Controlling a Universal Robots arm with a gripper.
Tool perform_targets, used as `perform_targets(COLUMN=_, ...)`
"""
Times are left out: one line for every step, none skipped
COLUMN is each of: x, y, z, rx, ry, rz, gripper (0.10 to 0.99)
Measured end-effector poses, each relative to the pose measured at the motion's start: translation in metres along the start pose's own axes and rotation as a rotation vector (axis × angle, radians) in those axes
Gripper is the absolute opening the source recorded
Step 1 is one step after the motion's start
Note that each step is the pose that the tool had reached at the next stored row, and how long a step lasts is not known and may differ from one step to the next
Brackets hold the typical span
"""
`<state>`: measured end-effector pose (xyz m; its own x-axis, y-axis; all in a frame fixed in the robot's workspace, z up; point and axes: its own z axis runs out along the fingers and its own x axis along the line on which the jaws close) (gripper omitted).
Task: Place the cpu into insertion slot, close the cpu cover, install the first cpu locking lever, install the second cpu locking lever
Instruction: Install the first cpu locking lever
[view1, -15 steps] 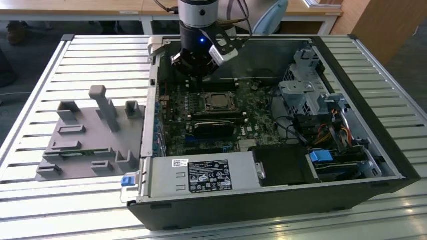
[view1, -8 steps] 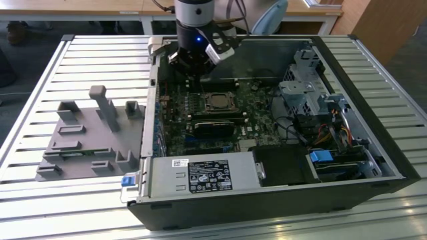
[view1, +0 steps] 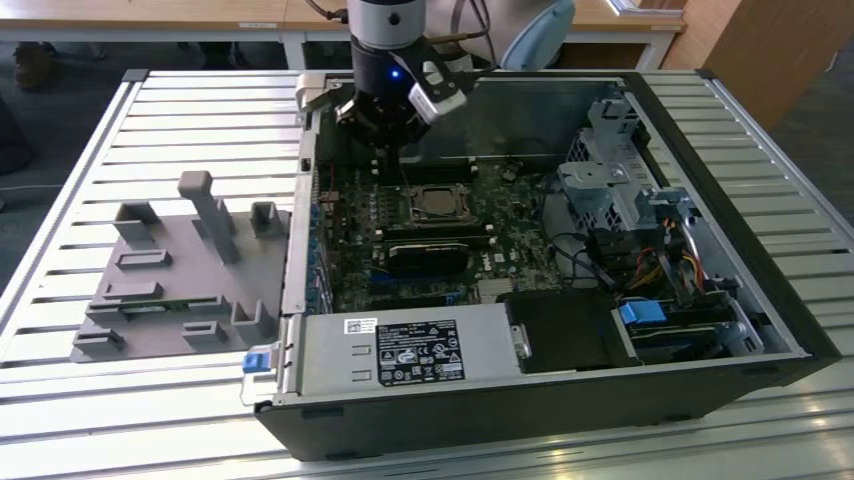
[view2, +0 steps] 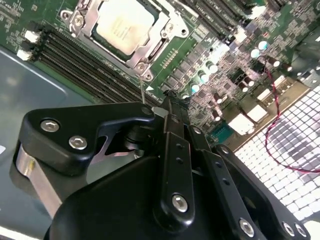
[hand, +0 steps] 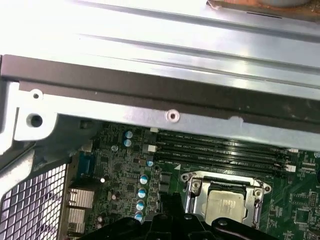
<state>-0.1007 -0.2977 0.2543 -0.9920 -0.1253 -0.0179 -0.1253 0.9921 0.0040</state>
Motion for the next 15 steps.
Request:
perform_targets(x=-0.0001, y=0.0009, z=0.0002, rx=0.0, ry=-0.001, rz=0.0, gripper=0.118)
perform_targets(x=0.0, y=0.0015, z=0.0004, rx=0.0, ry=-0.002, rz=0.0, gripper=0.118)
perform_targets(x=0.0, y=0.0021, z=0.0006, rx=0.0, ry=-0.0028, rz=0.0, gripper=0.118)
perform_targets(x=-0.0001, y=0.0025, z=0.0007, rx=0.0, ry=-0.0032, rz=0.0, gripper=0.118)
perform_targets(x=-0.0002, y=0.0029, z=0.0008, rx=0.0, ry=-0.0035, rz=0.0, gripper=0.118)
perform_targets(x=-0.0002, y=0.0034, z=0.0009, rx=0.0, ry=-0.0035, rz=0.0, gripper=0.118)
perform_targets(x=-0.0003, y=0.0039, z=0.001, rx=0.0, ry=-0.0035, rz=0.0, gripper=0.118)
perform_targets(x=-0.0004, y=0.0044, z=0.001, rx=0.001, ry=-0.0035, rz=0.0, gripper=0.118)
perform_targets(x=-0.0005, y=0.005, z=0.0011, rx=0.001, ry=-0.0035, rz=0.0, gripper=0.118)
perform_targets(x=-0.0005, y=0.0057, z=0.0011, rx=0.001, ry=-0.0034, rz=0.0, gripper=0.118)
perform_targets(x=-0.0006, y=0.0062, z=0.0012, rx=0.0, ry=-0.0035, rz=0.0, gripper=0.118)
perform_targets(x=-0.0006, y=0.0067, z=0.0013, rx=0.0, ry=-0.0035, rz=0.0, gripper=0.118)
perform_targets(x=-0.0007, y=0.007, z=0.0013, rx=0.001, ry=-0.0034, rz=0.0, gripper=0.118)
perform_targets(x=-0.0007, y=0.0071, z=0.0013, rx=0.001, ry=-0.0034, rz=0.0, gripper=0.118)
perform_targets(x=-0.0009, y=0.0072, z=0.0014, rx=0.0, ry=-0.0035, rz=0.001, gripper=0.118)
